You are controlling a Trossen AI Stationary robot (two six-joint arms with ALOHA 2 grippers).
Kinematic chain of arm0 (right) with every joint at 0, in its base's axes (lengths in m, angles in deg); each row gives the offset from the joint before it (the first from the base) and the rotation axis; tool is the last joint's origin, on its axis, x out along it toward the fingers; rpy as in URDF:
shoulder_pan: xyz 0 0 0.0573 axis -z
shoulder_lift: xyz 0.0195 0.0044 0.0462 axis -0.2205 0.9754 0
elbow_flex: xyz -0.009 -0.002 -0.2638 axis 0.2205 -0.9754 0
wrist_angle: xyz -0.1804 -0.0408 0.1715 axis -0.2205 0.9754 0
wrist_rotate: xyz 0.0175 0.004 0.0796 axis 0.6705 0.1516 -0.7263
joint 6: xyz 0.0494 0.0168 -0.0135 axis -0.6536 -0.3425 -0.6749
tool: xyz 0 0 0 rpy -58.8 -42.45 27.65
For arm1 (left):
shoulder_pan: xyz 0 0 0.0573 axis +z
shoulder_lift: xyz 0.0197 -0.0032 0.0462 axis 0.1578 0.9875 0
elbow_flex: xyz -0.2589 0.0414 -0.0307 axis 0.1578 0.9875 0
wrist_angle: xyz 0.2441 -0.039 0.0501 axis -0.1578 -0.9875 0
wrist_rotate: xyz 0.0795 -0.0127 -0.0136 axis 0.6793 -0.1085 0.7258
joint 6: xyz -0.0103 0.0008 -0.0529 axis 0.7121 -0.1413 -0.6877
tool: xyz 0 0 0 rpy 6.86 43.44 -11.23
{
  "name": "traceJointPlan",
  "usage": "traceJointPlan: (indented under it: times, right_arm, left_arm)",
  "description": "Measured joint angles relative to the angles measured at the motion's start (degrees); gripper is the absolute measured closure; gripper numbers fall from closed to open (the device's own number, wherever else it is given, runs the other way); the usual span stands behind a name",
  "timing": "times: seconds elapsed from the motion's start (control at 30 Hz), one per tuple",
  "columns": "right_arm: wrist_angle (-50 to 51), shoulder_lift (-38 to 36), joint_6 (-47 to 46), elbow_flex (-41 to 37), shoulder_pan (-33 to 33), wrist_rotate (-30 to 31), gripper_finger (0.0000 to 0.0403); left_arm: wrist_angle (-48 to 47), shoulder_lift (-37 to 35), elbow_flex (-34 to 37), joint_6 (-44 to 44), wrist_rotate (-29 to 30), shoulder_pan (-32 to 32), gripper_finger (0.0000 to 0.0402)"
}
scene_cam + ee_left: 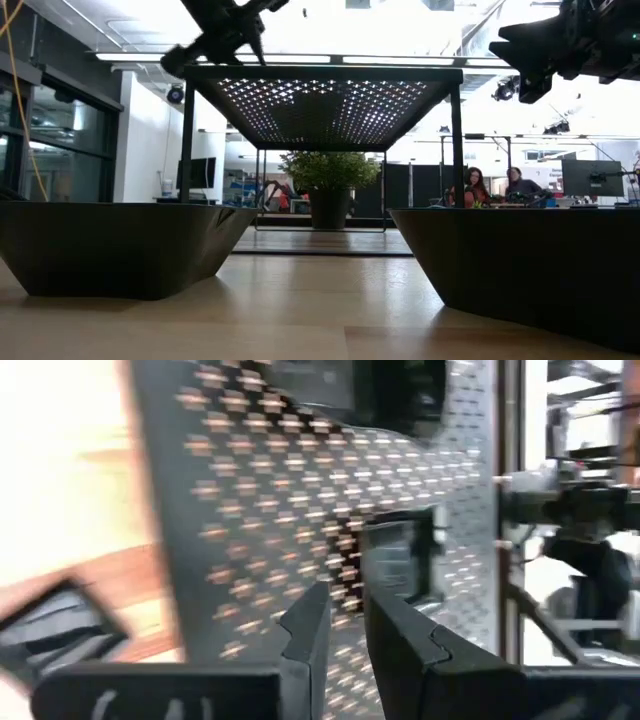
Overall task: Pick & Place Mini shaped plates
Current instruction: Put the leaf-shaped plate on the shelf
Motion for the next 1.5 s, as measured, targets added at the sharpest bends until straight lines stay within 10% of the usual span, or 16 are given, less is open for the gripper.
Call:
traceJointPlan:
  times: [0.67,1.5]
  right_arm:
    - [-0.02,0.0,-17.65,0.0,0.02,-1.41,0.0288]
    - [1.44,0.0,-19.63,0.0,0.01,1.48,0.0288]
  left_arm:
    - [-18.18,-8.76,0.0,7.63,9.08,0.46,0.0342]
    - [-22.57,-8.96,10.94,27.34,-3.61,23.81,0.0342]
